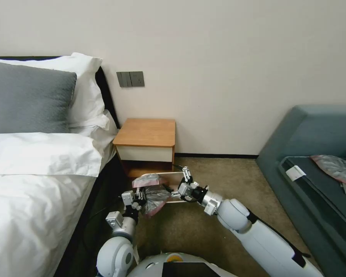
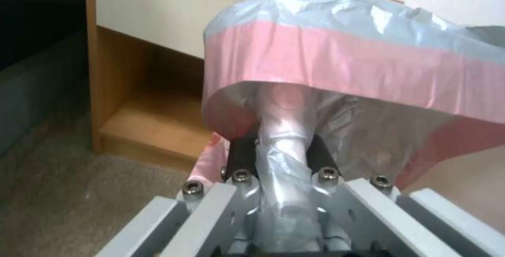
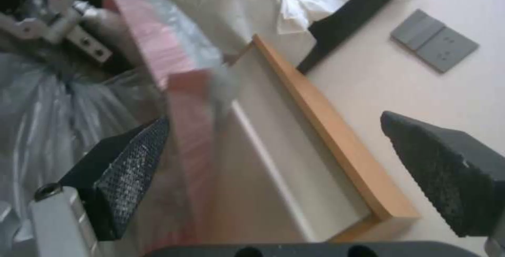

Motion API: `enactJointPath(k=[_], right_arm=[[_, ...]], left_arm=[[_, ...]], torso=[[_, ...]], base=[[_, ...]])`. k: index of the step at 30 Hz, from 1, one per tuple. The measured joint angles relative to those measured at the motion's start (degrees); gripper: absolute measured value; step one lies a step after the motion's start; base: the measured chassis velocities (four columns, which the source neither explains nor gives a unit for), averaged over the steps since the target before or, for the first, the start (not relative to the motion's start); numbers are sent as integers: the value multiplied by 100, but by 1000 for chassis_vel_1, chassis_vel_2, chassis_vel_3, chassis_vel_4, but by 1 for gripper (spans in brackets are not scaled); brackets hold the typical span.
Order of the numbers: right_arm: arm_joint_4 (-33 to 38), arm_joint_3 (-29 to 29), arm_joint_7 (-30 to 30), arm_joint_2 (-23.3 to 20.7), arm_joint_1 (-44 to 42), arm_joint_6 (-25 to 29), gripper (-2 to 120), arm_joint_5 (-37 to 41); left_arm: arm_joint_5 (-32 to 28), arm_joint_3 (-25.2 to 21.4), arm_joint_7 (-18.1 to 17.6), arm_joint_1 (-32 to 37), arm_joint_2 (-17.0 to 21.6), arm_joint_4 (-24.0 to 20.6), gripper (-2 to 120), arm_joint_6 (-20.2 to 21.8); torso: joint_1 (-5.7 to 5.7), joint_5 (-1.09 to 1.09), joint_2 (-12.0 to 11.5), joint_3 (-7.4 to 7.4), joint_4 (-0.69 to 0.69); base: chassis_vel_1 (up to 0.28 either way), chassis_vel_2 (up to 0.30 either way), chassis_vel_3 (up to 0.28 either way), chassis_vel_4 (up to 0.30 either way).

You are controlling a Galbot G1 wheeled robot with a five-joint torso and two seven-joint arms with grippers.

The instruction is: Pick up the garbage bag from the table and place it over the trash can.

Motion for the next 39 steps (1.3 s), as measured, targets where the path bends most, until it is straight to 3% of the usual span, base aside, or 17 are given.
enactJointPath(k=[10, 13, 24, 33, 36, 39], right_arm=[[-326, -196, 5, 209, 199, 162, 99, -376], [-423, -197, 69, 296, 246, 312, 92, -703], [-487, -67, 223, 478, 90, 734, 50, -1504], [-395, -12, 255, 552, -68, 830, 21, -1655], [-383, -17, 257, 562, -94, 830, 6, -1660], [-389, -22, 264, 575, -94, 833, 0, -1655]], left_arm=[[-119, 27, -15, 14, -30, -100, 5, 44], [-121, 44, -16, 21, -54, -100, 5, 53], [-176, 12, -50, 2, -99, -61, 5, 67], [-210, 21, -71, -23, -160, -43, 5, 83], [-229, 24, -85, -28, -178, -42, 5, 95], [-231, 26, -89, -23, -186, -46, 5, 97]], torso=[[0, 0, 0, 0, -1], [0, 0, 0, 0, -1], [0, 0, 0, 0, -1], [0, 0, 0, 0, -1], [0, 0, 0, 0, -1], [0, 0, 0, 0, -1]], base=[[0, 0, 0, 0], [0, 0, 0, 0], [0, 0, 0, 0], [0, 0, 0, 0], [0, 0, 0, 0], [0, 0, 0, 0]])
